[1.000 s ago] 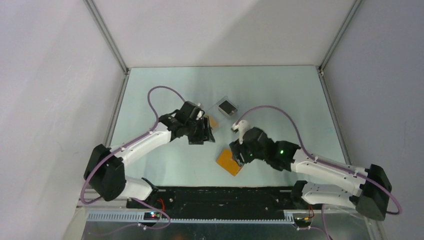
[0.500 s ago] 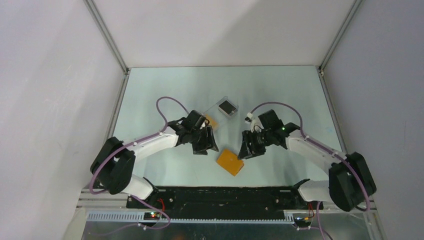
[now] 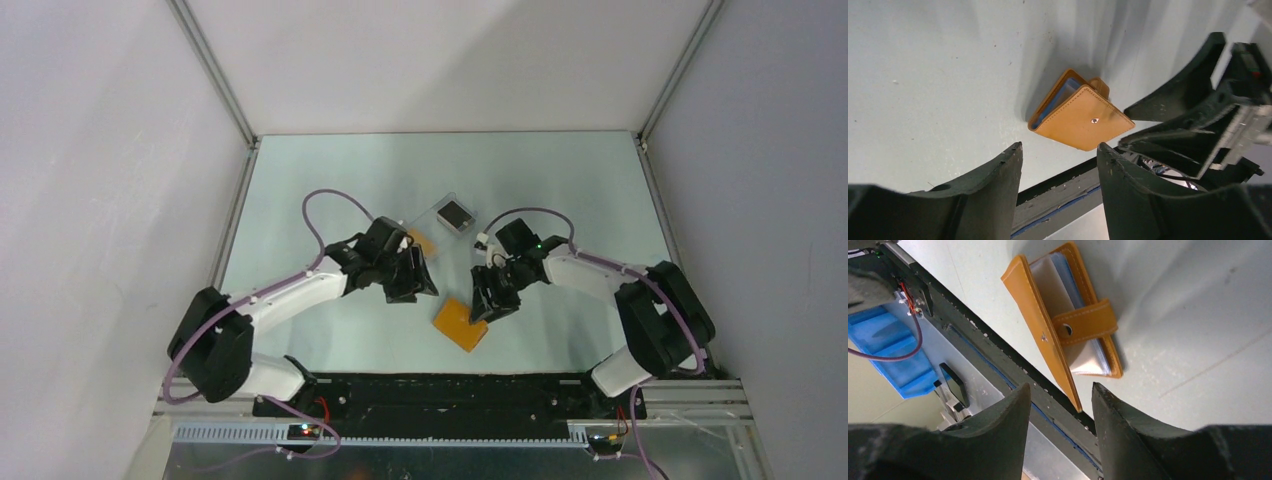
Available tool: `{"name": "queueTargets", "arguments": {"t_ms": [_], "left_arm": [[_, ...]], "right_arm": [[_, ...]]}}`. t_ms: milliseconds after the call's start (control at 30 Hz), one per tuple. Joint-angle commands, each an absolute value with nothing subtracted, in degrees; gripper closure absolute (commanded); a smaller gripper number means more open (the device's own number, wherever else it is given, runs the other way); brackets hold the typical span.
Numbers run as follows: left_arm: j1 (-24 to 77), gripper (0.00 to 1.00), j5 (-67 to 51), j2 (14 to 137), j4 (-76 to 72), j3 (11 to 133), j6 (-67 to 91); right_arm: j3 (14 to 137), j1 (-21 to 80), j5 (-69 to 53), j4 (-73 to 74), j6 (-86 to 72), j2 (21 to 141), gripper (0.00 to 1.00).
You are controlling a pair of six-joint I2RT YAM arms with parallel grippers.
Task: Put the credit cards into the card holder
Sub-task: Open the card holder at the center of the board.
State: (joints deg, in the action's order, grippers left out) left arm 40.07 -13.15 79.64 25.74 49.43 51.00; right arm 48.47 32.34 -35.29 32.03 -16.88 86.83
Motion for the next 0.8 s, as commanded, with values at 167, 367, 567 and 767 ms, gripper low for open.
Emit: {"name": "queueTargets", "arguments": {"t_ms": [167,367,567,767], "left_arm": [[40.18,0.39,-7.26,67.28,24.66,50.18,50.68],[38.47,0.38,-4.81,59.61,24.61,51.21,49.64],[36.23,0.38,-4.15,54.88,24.73,49.34,49.03],[35.42,0.38,-2.51,53.83,25.47,47.24,49.13]], "right_arm": [[54.50,34.14,-41.30,31.48,-14.49,95.66,0.60],[57.11,33.05,-40.12,32.80,-13.33,93.24,1.00],[59.67,30.10,-25.30,35.08,-9.89,80.51,1.00],[61.20,33.93,-8.28,36.39,-7.50,76.19,1.00]]}}
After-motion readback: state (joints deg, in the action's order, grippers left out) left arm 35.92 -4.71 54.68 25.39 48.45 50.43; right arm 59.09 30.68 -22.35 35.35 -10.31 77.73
